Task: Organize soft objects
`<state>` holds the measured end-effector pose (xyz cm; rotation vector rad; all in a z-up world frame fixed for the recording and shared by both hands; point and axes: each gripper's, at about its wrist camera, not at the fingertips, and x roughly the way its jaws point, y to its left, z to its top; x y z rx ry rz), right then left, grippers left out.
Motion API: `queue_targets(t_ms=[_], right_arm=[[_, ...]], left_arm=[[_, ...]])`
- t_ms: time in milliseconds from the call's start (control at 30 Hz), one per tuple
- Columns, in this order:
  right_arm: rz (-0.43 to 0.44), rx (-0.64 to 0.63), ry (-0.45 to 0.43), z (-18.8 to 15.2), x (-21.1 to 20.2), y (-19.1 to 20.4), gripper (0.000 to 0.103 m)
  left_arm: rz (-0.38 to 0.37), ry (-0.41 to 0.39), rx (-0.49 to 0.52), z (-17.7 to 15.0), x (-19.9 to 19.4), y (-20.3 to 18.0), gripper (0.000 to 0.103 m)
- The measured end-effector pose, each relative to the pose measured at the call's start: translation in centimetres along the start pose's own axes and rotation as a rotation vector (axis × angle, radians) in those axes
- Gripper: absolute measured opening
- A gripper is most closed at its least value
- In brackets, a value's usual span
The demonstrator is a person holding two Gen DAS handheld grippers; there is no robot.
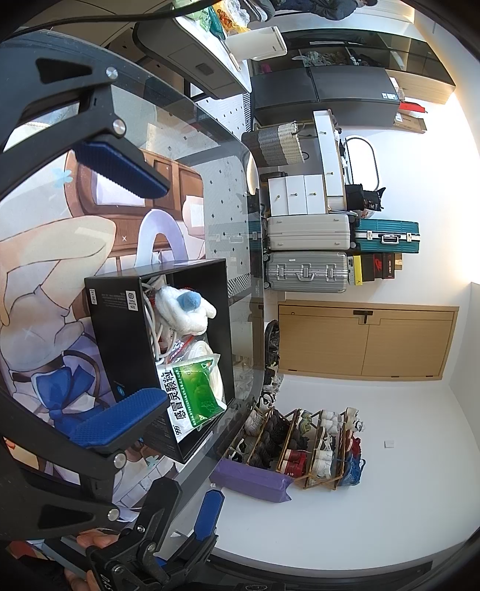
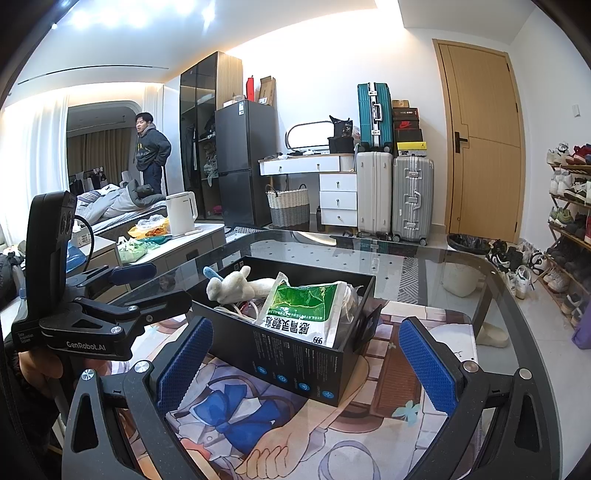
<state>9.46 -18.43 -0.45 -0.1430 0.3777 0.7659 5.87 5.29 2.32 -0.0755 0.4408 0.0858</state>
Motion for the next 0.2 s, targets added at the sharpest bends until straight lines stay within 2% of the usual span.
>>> queue_targets(t_ms=[200], right_arm=[[0.001, 0.001, 0.0, 0.0, 0.0, -0.01, 0.102]], left_arm=[[0.0, -0.002, 0.0, 0.16, -0.1, -0.02, 0.103]])
